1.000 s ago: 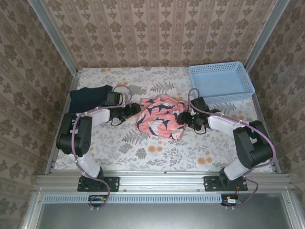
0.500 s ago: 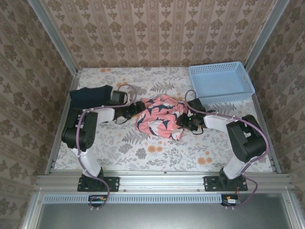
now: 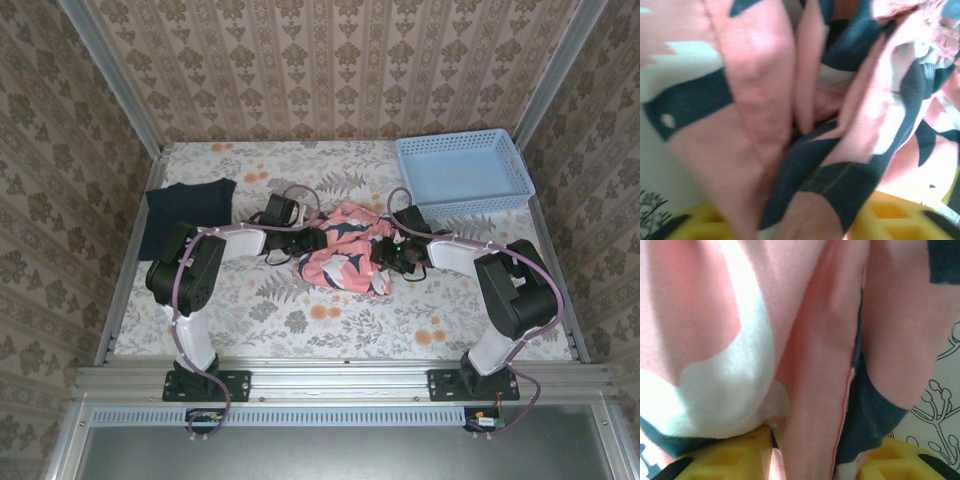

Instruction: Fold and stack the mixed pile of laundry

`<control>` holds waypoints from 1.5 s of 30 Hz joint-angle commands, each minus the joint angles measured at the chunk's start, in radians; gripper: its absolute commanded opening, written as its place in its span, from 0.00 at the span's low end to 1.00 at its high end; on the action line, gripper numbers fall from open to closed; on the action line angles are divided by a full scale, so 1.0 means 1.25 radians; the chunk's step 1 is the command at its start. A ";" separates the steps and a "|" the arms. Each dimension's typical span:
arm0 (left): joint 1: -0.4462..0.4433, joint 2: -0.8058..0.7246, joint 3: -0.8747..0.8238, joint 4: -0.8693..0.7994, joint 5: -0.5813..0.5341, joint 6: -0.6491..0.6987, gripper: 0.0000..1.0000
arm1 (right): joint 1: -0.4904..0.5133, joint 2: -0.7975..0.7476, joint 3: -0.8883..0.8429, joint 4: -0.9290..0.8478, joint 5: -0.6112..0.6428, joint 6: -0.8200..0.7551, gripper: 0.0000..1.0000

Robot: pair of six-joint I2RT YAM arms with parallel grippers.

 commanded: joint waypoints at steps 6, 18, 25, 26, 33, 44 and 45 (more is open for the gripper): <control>0.041 -0.049 0.101 -0.219 -0.066 0.136 0.00 | 0.003 -0.032 0.026 -0.023 0.001 -0.018 0.62; 0.145 -0.092 0.292 -0.548 -0.286 0.373 0.00 | -0.039 -0.137 0.018 -0.076 0.074 -0.080 1.00; 0.254 -0.103 0.377 -0.667 -0.420 0.489 0.00 | -0.043 -0.105 0.003 -0.045 0.053 -0.076 1.00; 0.278 -0.107 0.388 -0.677 -0.415 0.499 0.00 | -0.043 -0.099 0.003 -0.042 0.051 -0.077 1.00; 0.384 -0.142 0.410 -0.665 -0.405 0.616 0.00 | -0.043 -0.053 0.007 -0.019 0.032 -0.073 1.00; 0.439 -0.169 0.448 -0.637 -0.384 0.691 0.00 | -0.043 0.006 0.016 0.002 0.010 -0.059 1.00; 0.451 -0.174 0.445 -0.635 -0.384 0.691 0.00 | -0.043 0.009 0.017 0.002 0.009 -0.057 1.00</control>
